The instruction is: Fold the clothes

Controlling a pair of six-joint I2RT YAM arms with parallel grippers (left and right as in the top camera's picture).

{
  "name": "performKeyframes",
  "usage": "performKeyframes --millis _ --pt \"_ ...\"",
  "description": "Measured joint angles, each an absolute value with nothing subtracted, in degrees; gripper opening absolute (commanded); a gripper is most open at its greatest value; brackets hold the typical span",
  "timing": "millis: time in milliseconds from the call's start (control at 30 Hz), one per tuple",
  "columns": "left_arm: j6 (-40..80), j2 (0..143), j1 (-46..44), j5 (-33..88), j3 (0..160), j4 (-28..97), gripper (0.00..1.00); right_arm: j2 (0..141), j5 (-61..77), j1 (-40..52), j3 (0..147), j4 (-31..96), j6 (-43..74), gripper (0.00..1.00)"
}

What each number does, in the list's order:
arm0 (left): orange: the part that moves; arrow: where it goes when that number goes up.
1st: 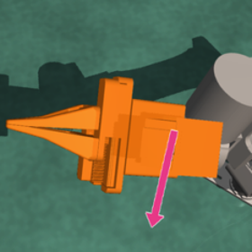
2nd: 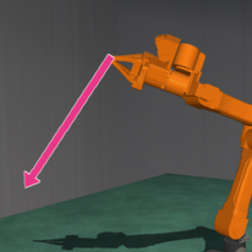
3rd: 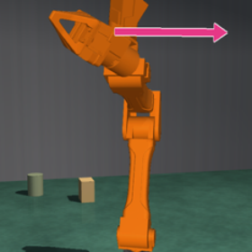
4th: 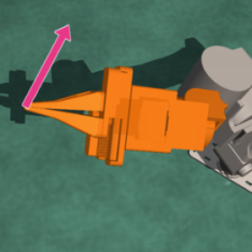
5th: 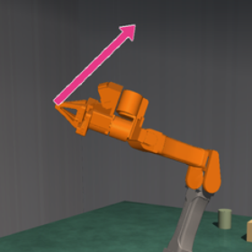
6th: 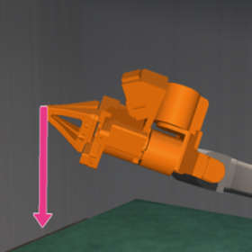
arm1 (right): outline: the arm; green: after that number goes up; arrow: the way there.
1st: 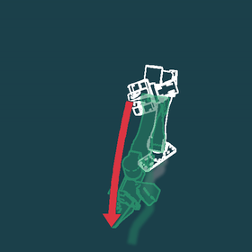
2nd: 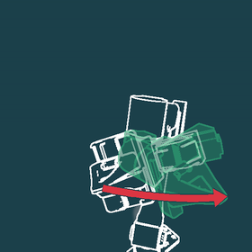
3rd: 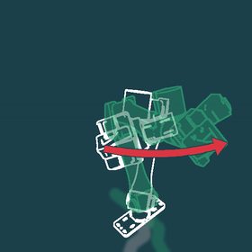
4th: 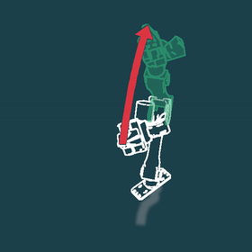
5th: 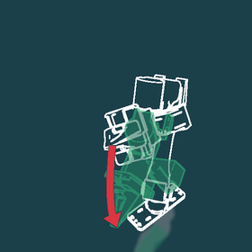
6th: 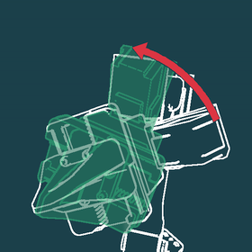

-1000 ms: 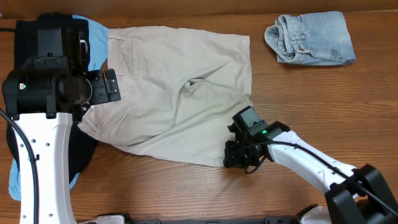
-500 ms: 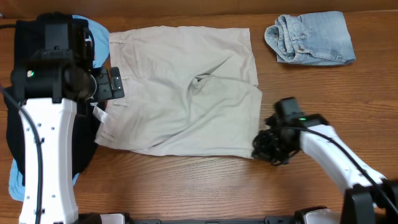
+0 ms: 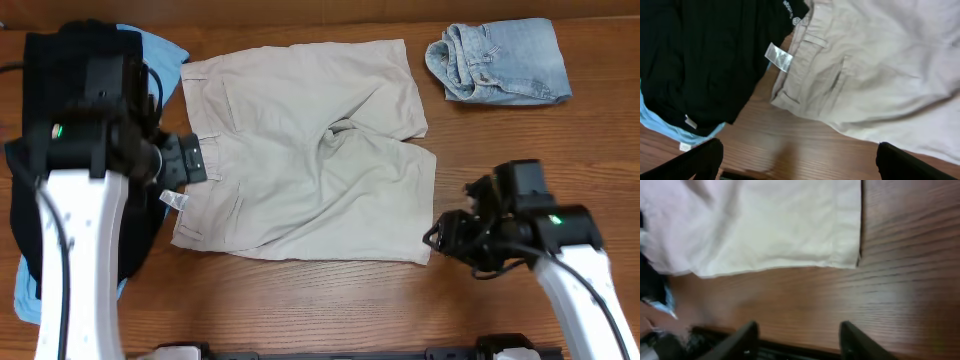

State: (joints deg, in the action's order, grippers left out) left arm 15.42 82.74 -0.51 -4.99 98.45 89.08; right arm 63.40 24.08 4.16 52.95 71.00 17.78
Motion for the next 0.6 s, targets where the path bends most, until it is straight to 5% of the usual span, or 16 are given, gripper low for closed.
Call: performKeyframes --millis 33,67,200,467,600 --pt "16.60 80.82 -1.21 -5.02 98.21 89.34 1.00 61.47 23.99 4.16 53.76 71.33 17.89 0.97" --pt "18.13 78.48 -1.93 -5.02 97.65 89.49 1.00 59.55 23.97 4.16 54.24 71.59 18.09 1.00" --pt "27.11 69.84 -2.76 -5.43 91.50 89.21 0.93 54.08 23.94 4.14 54.43 70.48 19.59 1.00" --pt "54.63 64.82 -2.76 -11.77 67.53 80.09 0.98 52.90 23.99 4.16 54.43 67.94 22.00 0.98" --pt "61.14 67.18 -2.76 -12.78 57.47 69.23 0.86 54.68 23.97 4.16 54.43 67.64 22.28 0.96"
